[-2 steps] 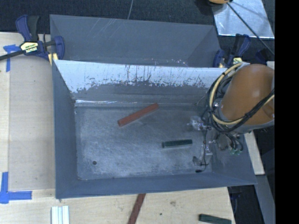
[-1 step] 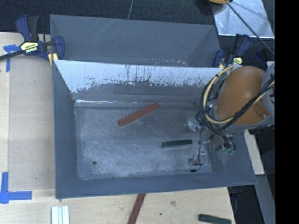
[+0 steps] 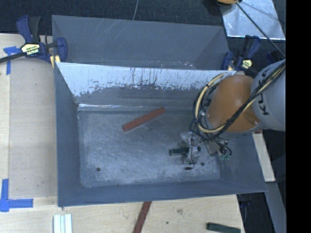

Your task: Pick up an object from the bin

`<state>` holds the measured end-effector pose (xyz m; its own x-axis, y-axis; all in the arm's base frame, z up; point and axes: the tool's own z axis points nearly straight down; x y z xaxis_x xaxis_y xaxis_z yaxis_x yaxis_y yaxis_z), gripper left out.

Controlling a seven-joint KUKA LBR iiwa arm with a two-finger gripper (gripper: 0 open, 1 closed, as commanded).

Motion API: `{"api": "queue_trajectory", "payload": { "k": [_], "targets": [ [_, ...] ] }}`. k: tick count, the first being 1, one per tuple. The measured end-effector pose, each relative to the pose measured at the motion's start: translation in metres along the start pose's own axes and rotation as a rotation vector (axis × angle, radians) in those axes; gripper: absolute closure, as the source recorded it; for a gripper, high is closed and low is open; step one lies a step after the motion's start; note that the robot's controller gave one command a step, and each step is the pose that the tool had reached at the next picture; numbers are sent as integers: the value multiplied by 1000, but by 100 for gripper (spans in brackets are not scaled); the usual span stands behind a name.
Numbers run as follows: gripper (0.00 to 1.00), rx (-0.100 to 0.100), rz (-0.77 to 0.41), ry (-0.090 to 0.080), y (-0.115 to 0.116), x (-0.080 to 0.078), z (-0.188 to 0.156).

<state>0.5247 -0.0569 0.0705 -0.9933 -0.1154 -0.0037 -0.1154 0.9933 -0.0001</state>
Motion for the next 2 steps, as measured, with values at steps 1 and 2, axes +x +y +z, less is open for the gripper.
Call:
{"api": "queue_trajectory", "payload": {
  "k": [1, 2],
  "targets": [
    [100, 0, -1, 0, 0, 0, 0],
    [100, 0, -40, -2, 34, -4, -148]
  ]
}}
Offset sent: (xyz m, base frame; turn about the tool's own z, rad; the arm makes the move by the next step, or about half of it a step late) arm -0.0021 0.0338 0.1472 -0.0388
